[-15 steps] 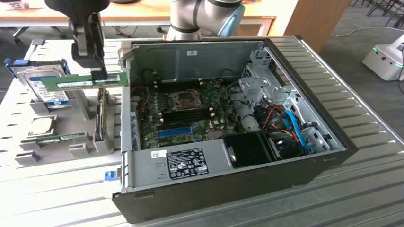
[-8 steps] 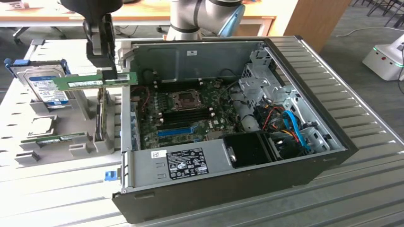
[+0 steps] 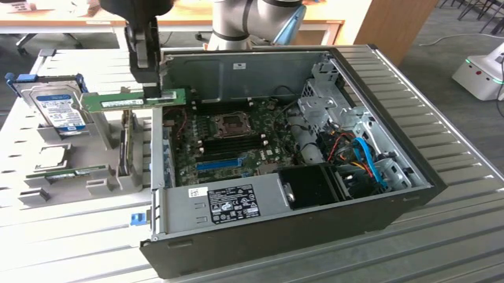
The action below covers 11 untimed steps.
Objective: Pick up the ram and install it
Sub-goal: 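Pick up the ram and move it above insertion slot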
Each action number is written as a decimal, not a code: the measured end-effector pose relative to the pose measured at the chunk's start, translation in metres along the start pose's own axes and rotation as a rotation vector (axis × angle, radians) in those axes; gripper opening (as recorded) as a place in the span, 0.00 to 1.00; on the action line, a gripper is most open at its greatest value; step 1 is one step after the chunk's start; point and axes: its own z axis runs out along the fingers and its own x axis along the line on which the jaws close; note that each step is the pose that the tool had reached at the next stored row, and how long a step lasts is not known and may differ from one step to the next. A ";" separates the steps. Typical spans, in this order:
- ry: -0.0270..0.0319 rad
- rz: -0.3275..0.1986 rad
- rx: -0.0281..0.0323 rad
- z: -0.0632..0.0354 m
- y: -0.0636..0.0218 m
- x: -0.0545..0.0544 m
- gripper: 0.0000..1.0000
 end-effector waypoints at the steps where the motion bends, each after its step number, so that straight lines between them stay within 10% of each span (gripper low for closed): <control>1: 0.0000 0.000 0.0000 -0.0001 -0.0025 0.000 0.12; 11: 0.0000 0.000 0.0000 -0.0012 -0.0308 0.001 0.12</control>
